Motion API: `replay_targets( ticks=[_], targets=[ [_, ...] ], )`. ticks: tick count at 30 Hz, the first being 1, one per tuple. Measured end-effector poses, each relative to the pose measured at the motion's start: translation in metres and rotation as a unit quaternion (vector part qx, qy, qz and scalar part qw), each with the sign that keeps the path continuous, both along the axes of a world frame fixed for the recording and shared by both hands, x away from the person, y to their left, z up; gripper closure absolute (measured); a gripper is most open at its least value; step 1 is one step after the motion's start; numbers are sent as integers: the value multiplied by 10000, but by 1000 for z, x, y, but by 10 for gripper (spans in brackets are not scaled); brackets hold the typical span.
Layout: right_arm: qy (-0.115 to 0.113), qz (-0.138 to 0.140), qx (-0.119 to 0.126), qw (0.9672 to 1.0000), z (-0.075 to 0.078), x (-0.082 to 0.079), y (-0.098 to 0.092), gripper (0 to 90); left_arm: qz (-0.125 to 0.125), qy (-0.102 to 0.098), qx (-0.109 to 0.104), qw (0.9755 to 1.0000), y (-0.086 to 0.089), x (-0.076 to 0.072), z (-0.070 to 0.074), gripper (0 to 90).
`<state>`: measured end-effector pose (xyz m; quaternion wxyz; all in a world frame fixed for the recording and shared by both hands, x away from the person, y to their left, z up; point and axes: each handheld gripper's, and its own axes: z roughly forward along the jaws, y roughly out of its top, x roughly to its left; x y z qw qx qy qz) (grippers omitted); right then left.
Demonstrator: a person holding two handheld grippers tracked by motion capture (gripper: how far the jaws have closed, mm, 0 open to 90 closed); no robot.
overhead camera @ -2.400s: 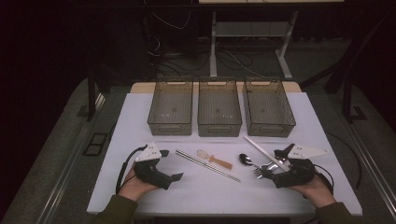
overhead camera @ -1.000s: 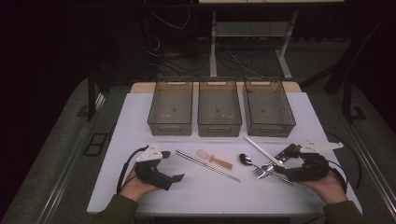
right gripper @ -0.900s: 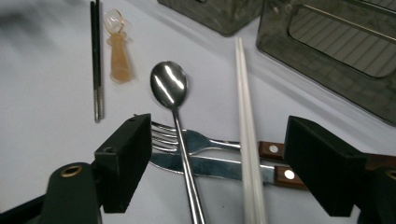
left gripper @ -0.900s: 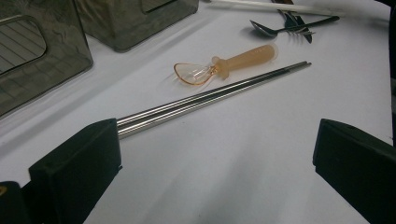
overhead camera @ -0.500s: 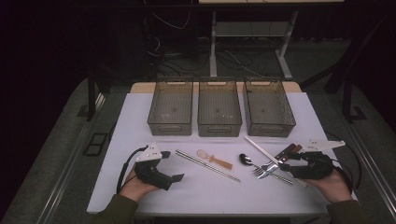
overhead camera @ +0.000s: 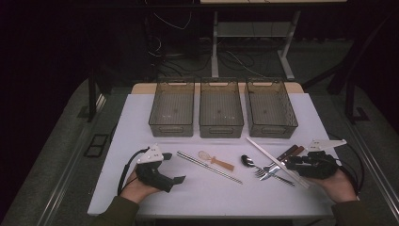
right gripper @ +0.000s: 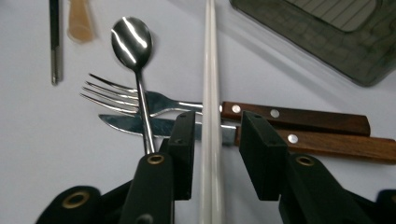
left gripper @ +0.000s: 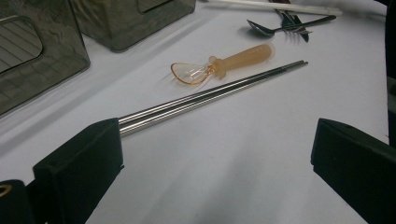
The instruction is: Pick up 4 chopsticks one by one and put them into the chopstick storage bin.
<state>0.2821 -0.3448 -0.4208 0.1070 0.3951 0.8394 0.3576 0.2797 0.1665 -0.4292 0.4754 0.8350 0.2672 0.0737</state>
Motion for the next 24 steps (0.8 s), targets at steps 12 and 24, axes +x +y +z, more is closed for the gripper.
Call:
replay_targets(
  ticks=[12,24],
  targets=[
    [159,109,-225,9996,-6,4,-4,780,-12,15,17,10000,-1,0,-1,14],
    [227,233,-381,9987,-8,5,0,818,-32,23,44,10000,-1,-1,-1,14]
  ],
)
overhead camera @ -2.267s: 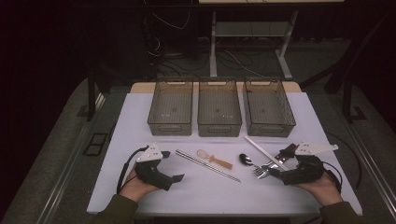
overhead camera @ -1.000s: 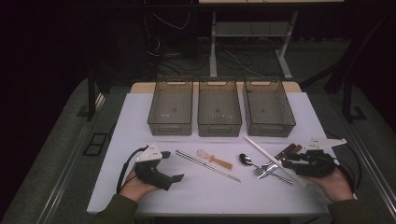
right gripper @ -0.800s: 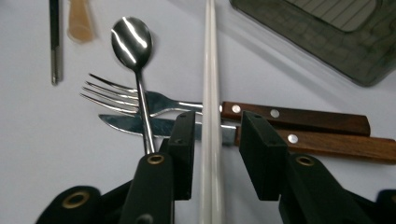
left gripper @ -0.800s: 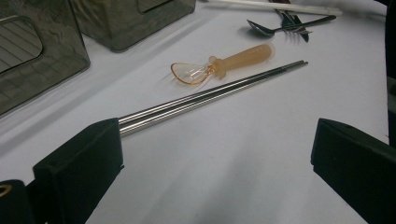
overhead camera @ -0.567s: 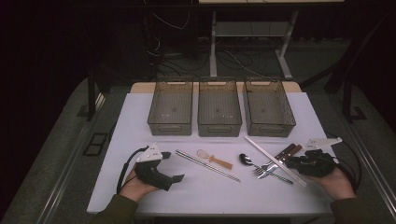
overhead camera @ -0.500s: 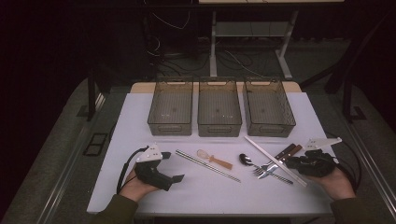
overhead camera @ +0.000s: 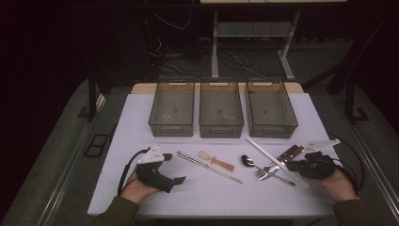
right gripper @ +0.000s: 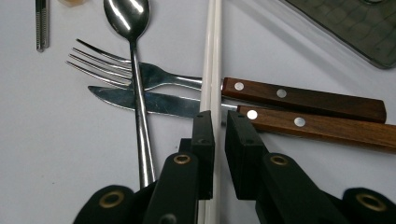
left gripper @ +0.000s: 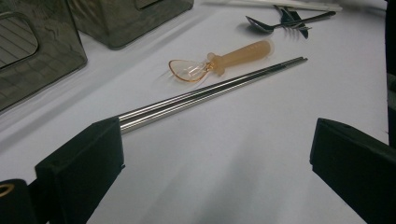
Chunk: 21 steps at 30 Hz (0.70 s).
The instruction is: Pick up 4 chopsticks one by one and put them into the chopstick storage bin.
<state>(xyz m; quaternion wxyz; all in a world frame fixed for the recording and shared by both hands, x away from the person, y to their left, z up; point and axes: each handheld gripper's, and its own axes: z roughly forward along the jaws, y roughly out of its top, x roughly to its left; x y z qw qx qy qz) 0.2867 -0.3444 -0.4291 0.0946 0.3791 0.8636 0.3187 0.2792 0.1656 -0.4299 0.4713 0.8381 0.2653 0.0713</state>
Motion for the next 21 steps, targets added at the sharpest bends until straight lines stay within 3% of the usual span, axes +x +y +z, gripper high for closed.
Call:
replay_targets(
  ticks=[21],
  targets=[
    [98,21,-121,9999,-3,1,2,826,-20,10,17,10000,0,0,0,14]
  ],
)
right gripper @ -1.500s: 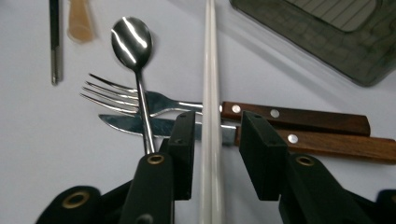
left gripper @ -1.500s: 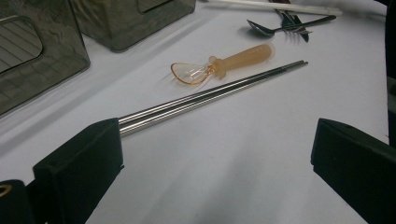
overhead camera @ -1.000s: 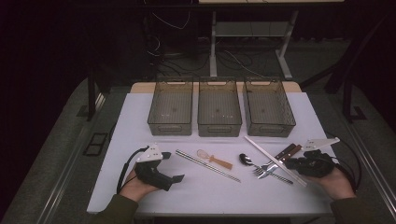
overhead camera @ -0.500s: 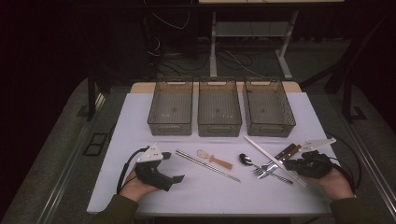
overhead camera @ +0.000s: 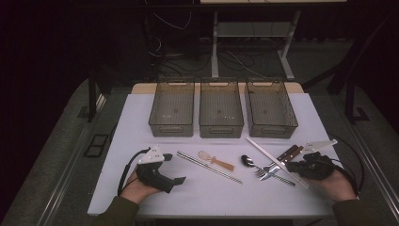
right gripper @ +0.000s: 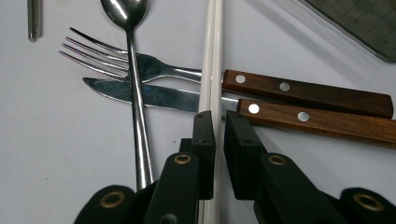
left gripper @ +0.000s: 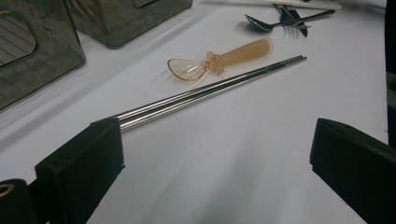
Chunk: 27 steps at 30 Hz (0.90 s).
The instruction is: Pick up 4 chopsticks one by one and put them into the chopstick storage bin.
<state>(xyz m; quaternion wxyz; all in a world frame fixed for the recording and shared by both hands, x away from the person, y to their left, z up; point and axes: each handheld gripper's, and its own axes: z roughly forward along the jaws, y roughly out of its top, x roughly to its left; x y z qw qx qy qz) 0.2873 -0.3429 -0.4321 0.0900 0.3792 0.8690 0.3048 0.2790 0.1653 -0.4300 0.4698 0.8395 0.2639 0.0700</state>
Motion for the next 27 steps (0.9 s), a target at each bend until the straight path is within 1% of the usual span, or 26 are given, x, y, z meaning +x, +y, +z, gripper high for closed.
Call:
replay_targets(
  ticks=[5,7,12,17,18,19,22,24,26,27],
  targets=[
    [3,3,-5,10000,-1,0,0,825,-1,3,-4,10000,0,0,0,14],
    [-3,18,-65,10000,-2,1,0,826,-1,3,-1,10000,0,0,0,14],
    [13,32,-95,9999,-3,1,0,826,0,0,2,10000,0,0,0,14],
    [72,14,-116,9999,-5,1,1,826,3,2,-6,10000,0,0,0,14],
    [95,21,-164,9998,-6,1,2,825,3,1,-4,10000,0,0,0,14],
    [68,49,-193,9998,-7,1,2,825,3,1,-4,10000,0,0,0,14],
    [79,42,-197,9998,-7,1,3,824,1,2,-1,10000,0,0,0,14],
    [58,68,-264,9996,-7,1,4,821,-1,3,1,10000,0,0,0,14],
    [23,105,-390,9992,-6,1,7,821,-7,3,12,10000,-1,0,0,14],
    [23,105,-390,9992,-6,1,7,821,-3,0,13,10000,-1,0,0,14]
  ],
)
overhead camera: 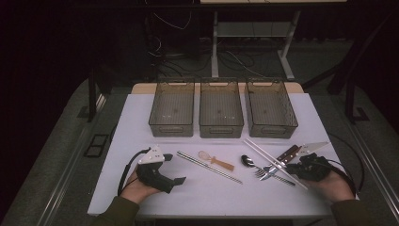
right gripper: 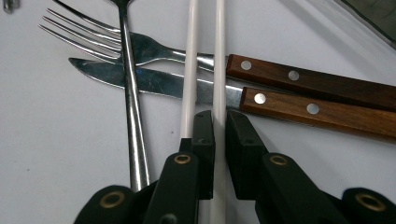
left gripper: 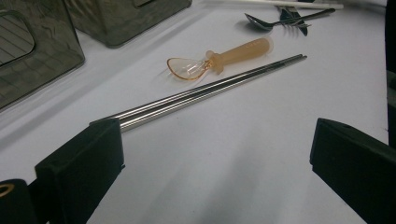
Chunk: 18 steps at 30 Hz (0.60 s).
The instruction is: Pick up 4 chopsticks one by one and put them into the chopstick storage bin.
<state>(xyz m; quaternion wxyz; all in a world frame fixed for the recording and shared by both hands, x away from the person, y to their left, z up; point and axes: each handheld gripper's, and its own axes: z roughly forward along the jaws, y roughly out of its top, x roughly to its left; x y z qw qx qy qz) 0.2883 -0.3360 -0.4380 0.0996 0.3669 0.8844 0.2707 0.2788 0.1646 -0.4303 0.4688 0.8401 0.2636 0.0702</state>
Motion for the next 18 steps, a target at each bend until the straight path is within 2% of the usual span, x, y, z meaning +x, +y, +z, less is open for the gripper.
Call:
replay_targets(
  ticks=[2,14,18],
  targets=[
    [13,7,-154,9999,1,1,3,822,-9,-4,14,10000,0,0,0,14],
    [545,39,-462,9974,8,15,11,832,-24,7,37,10000,-1,1,-1,14],
    [589,41,-573,9966,9,17,13,841,-36,-2,50,10000,-1,1,-1,14]
  ],
)
